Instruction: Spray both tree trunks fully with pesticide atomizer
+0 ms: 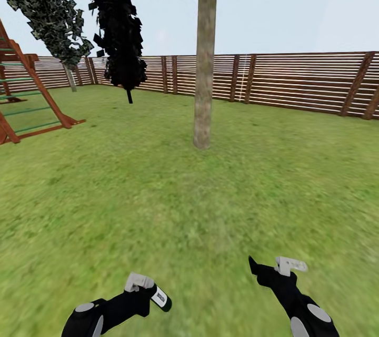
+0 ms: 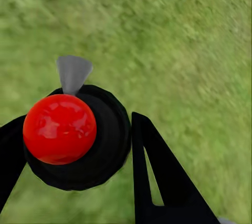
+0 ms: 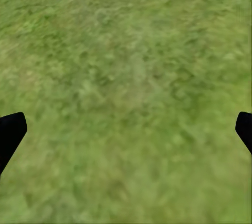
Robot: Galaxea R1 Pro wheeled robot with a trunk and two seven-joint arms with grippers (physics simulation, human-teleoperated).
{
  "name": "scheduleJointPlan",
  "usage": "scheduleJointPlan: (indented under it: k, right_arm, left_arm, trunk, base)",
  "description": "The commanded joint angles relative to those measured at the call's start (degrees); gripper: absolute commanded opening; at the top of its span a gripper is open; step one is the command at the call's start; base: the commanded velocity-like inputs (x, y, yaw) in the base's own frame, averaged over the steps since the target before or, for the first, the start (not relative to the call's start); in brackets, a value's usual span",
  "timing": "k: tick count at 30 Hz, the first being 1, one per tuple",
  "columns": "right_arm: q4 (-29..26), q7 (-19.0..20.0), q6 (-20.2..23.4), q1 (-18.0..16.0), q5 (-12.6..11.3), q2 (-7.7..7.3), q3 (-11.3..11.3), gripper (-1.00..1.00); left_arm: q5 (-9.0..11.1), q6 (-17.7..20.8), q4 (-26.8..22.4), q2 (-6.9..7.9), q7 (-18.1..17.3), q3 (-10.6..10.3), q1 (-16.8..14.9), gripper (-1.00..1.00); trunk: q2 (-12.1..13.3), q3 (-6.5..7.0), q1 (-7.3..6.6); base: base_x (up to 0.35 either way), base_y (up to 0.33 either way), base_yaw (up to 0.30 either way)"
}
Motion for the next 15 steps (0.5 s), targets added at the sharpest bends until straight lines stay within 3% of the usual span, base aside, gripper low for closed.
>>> scheduleJointPlan:
  k: [1,8,15]
  right_arm:
    - [-0.11,-0.57,0.12,-0.01,-0.6,-0.07,0.15,1.0]
    - [-0.13,-0.57,0.12,-0.01,-0.6,-0.07,0.17,1.0]
    - [-0.13,-0.57,0.12,-0.01,-0.6,-0.08,0.16,1.0]
  left_arm:
    - [-0.49,0.23,-0.08,-0.09,-0.41,0.2,-0.03,-1.0]
    - [-0.49,0.23,-0.08,-0.12,-0.41,0.2,-0.04,-1.0]
    - [-0.49,0.23,-0.08,-0.1,-0.41,0.2,-0.04,-1.0]
  trunk:
    - [-0.02,-0.04,0.03]
    - [-0.02,-0.04,0.03]
    - [-0.02,0.08,0.03]
  base:
    - [0.342,0.0,0.0]
    - [0.342,0.0,-0.006]
    - [0.342,0.0,-0.179]
